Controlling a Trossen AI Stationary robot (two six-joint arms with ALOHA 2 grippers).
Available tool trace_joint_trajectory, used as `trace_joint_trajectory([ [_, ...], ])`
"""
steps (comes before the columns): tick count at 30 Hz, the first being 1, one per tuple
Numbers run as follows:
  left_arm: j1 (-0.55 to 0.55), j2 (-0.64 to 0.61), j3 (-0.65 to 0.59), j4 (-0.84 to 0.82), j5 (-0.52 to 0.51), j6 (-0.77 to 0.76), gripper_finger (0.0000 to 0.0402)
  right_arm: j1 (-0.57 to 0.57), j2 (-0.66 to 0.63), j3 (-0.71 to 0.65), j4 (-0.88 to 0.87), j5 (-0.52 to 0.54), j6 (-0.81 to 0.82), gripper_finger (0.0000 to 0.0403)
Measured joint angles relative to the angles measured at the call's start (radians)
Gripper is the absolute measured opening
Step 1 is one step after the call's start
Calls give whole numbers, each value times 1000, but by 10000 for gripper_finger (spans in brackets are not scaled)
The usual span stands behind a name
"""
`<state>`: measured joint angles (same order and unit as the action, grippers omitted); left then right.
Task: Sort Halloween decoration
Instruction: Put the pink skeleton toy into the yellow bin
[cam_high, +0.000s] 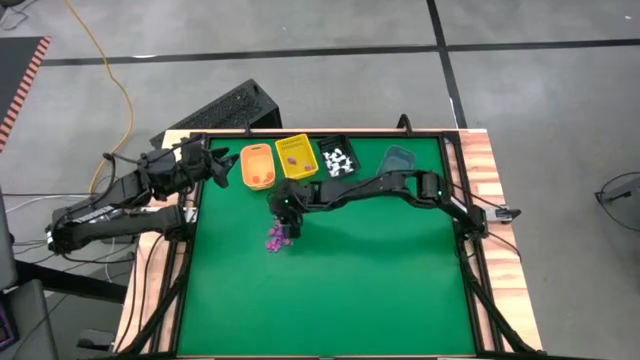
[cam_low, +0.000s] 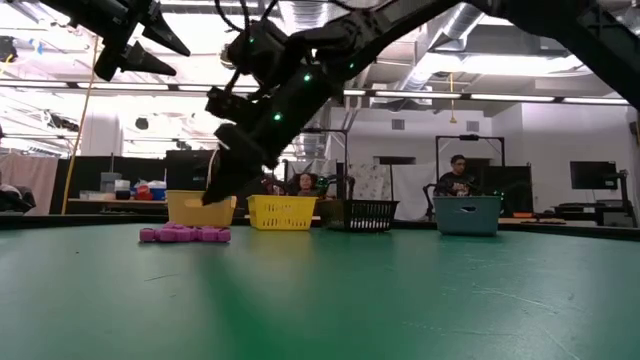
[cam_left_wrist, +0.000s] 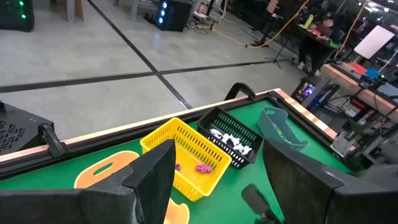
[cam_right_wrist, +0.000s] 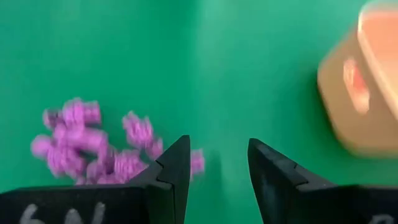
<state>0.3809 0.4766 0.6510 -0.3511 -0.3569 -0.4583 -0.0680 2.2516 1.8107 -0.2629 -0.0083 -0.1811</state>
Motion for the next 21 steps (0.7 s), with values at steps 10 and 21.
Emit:
trace_joint_trajectory([
  [10, 0, 0, 0, -3, 10, 5, 232, 24, 11, 1, 3, 105, 280, 154],
  [21, 0, 0, 0, -3, 22, 5, 232, 79, 12, 1, 6, 265, 386, 154],
])
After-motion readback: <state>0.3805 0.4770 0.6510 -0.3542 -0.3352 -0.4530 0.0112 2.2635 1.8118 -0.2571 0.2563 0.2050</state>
